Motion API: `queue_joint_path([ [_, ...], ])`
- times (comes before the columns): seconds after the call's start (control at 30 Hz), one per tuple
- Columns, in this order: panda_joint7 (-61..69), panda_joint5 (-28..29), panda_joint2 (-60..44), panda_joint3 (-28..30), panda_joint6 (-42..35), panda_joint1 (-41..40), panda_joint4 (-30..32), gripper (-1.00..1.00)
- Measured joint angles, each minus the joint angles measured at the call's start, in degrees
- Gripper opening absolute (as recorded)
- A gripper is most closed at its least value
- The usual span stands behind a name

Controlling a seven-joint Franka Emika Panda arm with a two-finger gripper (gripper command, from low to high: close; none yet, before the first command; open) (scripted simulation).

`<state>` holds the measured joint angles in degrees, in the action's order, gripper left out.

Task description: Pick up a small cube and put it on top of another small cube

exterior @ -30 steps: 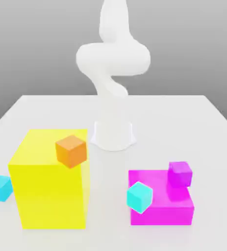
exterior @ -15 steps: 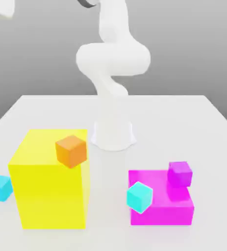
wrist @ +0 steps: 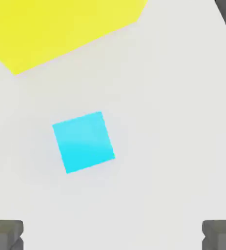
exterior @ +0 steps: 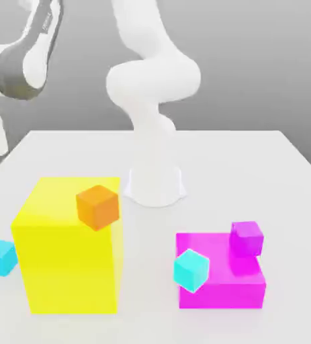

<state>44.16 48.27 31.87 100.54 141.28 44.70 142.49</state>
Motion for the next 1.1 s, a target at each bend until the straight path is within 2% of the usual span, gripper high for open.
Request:
queue_joint_path([
  [0.1,-2.4,9.8,3.9,12.0,0.1,12.4,-1.3,0.0],
  [0.2,-7.4,18.9,9.3,21.5,1.7,20.2,-3.8,0.0],
  [0.23,-8.6,20.9,10.5,23.4,2.1,21.7,-4.4,-1.0],
  [0.47,-8.7,21.0,10.6,23.4,1.8,21.8,-4.4,-1.0],
  [0.6,-3.4,12.7,6.0,12.0,-1.6,12.8,-1.6,-1.0],
  [0.7,0.9,8.6,5.1,-1.0,-4.1,2.9,0.7,-1.0],
  [0.83,4.0,6.2,8.9,-17.7,-9.4,-7.4,2.9,-1.0],
  [0.97,5.0,4.0,13.9,-30.5,-14.9,-11.3,4.7,-1.0],
  [1.1,4.8,1.2,17.4,-40.0,-19.0,-10.3,6.2,-1.0],
])
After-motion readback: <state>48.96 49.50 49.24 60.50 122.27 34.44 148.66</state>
